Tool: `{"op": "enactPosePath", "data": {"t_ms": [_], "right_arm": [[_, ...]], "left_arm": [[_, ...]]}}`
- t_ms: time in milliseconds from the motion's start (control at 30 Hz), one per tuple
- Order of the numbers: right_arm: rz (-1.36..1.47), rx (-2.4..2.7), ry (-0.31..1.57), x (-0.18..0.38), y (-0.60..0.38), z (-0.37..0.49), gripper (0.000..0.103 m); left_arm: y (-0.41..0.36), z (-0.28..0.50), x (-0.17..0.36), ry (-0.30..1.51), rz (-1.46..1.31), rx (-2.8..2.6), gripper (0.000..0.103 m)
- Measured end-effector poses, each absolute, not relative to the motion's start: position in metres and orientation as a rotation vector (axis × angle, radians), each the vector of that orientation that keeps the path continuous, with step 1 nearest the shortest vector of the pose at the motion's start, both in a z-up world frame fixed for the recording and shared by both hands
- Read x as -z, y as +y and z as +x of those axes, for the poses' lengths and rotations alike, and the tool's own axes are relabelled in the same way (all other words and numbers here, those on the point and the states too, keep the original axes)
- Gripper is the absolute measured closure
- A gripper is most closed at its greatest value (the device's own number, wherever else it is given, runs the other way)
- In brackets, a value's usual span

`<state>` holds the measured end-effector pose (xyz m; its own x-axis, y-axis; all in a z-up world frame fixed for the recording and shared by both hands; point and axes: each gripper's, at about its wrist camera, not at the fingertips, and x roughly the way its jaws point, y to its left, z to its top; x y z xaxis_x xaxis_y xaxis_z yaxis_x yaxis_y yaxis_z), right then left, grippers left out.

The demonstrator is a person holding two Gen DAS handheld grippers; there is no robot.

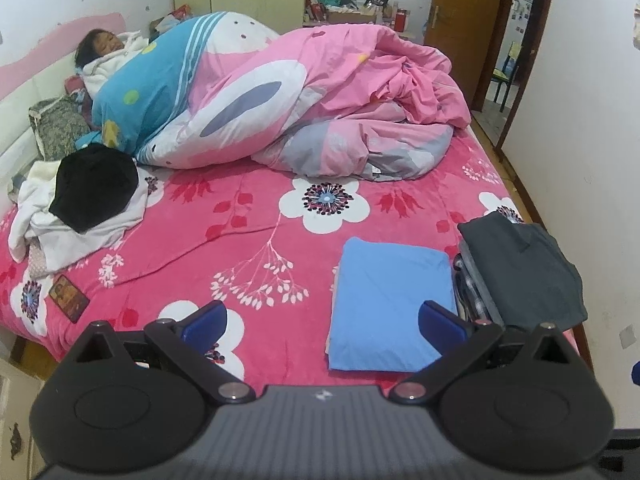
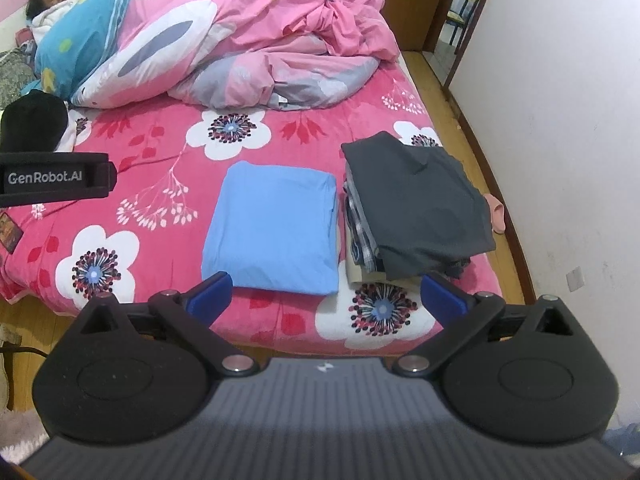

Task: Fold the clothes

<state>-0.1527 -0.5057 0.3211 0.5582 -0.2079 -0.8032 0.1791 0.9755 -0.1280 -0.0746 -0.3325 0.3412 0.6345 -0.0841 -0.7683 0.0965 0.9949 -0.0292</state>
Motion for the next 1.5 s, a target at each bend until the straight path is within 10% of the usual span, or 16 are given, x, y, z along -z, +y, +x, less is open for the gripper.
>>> {"op": "enactPosePath", "data": {"t_ms": [1500], "right_arm": [[0.087,0.271,0.921,-0.329,-0.516,-0.152,0.001]], "left_arm": [[-0.326,-0.094,-0.352,0.818,0.05,0.217,0.0]]}}
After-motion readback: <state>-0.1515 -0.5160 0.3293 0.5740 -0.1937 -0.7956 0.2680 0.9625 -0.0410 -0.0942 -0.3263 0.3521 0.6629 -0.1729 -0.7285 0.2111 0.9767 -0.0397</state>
